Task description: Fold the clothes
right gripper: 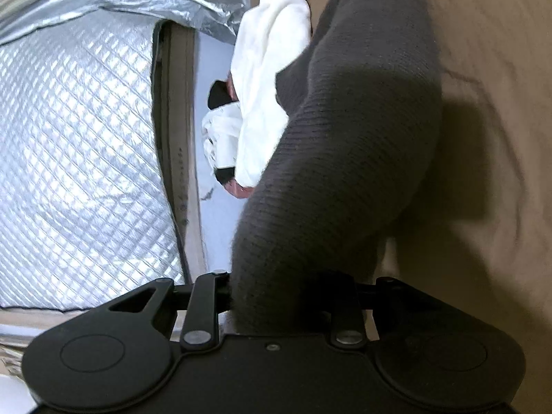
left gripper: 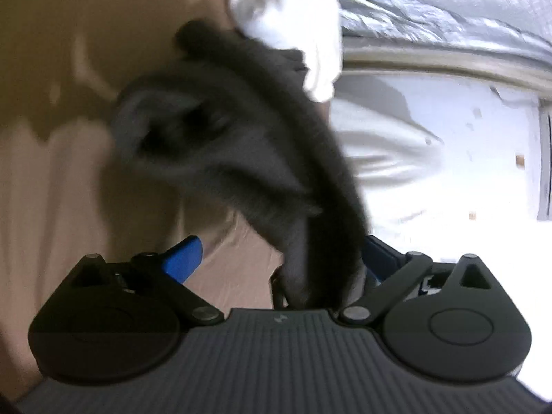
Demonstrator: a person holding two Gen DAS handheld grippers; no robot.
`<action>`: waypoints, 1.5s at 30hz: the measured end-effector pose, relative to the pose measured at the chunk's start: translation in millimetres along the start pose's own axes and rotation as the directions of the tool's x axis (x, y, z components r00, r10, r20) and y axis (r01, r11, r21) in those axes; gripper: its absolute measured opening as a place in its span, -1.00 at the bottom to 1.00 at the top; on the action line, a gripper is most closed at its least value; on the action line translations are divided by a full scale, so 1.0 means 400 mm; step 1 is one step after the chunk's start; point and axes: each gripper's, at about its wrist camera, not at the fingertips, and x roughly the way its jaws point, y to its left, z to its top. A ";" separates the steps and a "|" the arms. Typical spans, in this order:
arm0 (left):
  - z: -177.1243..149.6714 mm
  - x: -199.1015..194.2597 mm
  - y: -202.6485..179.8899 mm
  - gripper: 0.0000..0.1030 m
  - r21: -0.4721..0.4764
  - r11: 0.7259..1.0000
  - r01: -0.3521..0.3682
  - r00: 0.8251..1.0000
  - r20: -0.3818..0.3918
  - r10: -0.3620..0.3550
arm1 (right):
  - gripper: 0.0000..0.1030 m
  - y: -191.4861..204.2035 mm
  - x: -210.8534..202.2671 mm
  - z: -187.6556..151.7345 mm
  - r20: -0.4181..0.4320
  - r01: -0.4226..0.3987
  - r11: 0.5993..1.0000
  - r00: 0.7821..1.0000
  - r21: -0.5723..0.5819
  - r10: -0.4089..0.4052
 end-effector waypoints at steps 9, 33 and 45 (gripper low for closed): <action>0.039 0.038 -0.031 0.94 -0.004 0.997 -0.071 0.975 0.209 0.070 | -0.36 -0.030 -0.033 -0.031 -0.012 -0.001 1.000 1.000 0.031 0.001; 0.145 0.098 0.103 0.00 0.219 0.936 -0.274 0.960 0.117 0.253 | 0.70 -0.104 -0.002 0.352 0.236 0.310 0.930 0.936 -0.200 -0.261; 0.090 0.109 -0.010 -0.53 0.543 0.776 -0.319 0.944 0.107 0.313 | 0.01 0.062 -0.174 0.104 0.507 0.341 0.858 0.855 -0.383 -0.113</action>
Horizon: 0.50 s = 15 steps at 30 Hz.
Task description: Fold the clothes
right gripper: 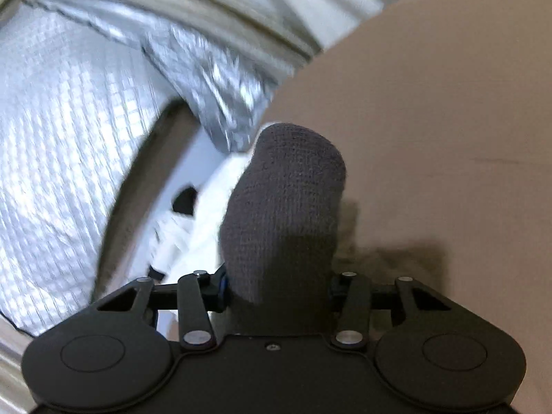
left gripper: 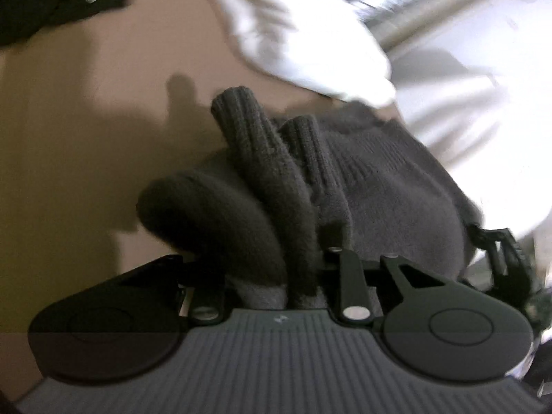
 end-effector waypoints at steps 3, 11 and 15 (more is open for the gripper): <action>-0.008 0.019 -0.054 -0.51 0.134 0.991 0.011 0.997 -0.071 -0.002 | 0.06 -0.002 -0.131 -0.021 0.056 0.152 0.982 0.988 -0.111 -0.147; -0.038 0.048 -0.060 0.67 0.194 0.947 -0.257 0.963 -0.031 0.268 | 0.45 -0.203 -0.198 -0.019 -0.057 0.156 0.985 0.987 0.073 -0.152; -0.027 0.105 -0.006 1.00 0.078 0.982 -0.173 0.984 -0.024 0.175 | 0.77 -0.218 -0.089 -0.052 -0.094 0.057 0.993 0.994 0.106 -0.047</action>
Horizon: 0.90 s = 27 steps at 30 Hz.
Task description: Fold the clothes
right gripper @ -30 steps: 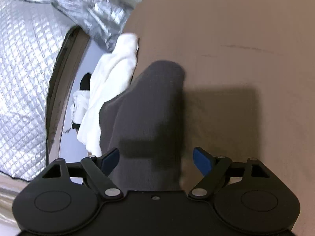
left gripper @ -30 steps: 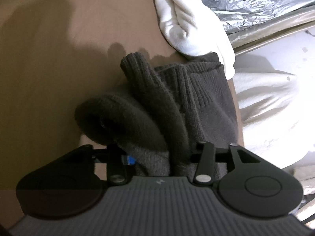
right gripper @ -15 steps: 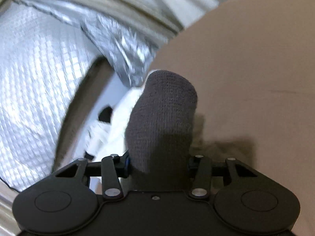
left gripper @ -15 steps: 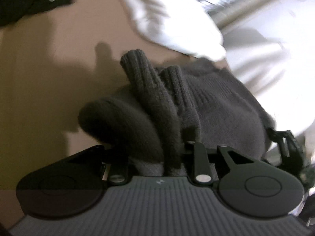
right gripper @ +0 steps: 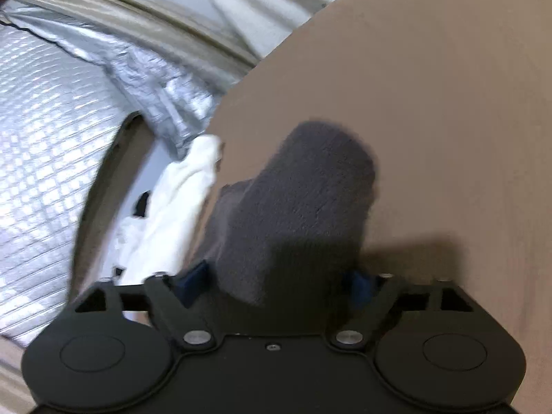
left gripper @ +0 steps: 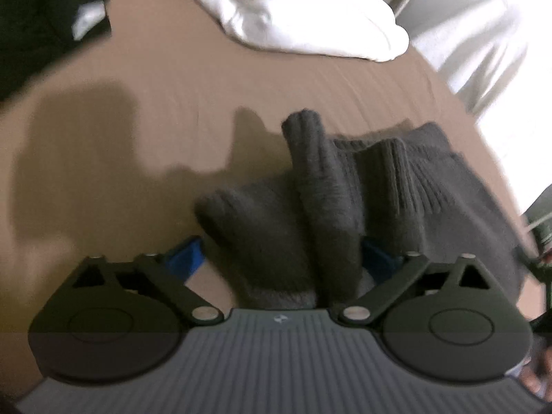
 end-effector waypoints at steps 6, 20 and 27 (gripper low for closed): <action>0.009 0.018 -0.059 -0.20 0.163 0.982 0.093 0.994 0.049 -0.102 | 0.18 0.058 0.047 -0.002 0.004 0.085 0.972 0.996 -0.218 -0.086; 0.309 -0.296 -0.168 -0.38 0.333 0.943 0.002 0.889 0.431 -0.154 | 0.10 0.611 0.053 0.094 0.075 -0.103 0.734 0.976 -0.672 0.205; 0.678 -0.235 -0.004 0.29 0.214 0.967 0.141 0.860 0.457 -0.227 | 0.32 0.768 0.423 0.212 -0.004 -0.305 0.776 0.931 -0.553 0.364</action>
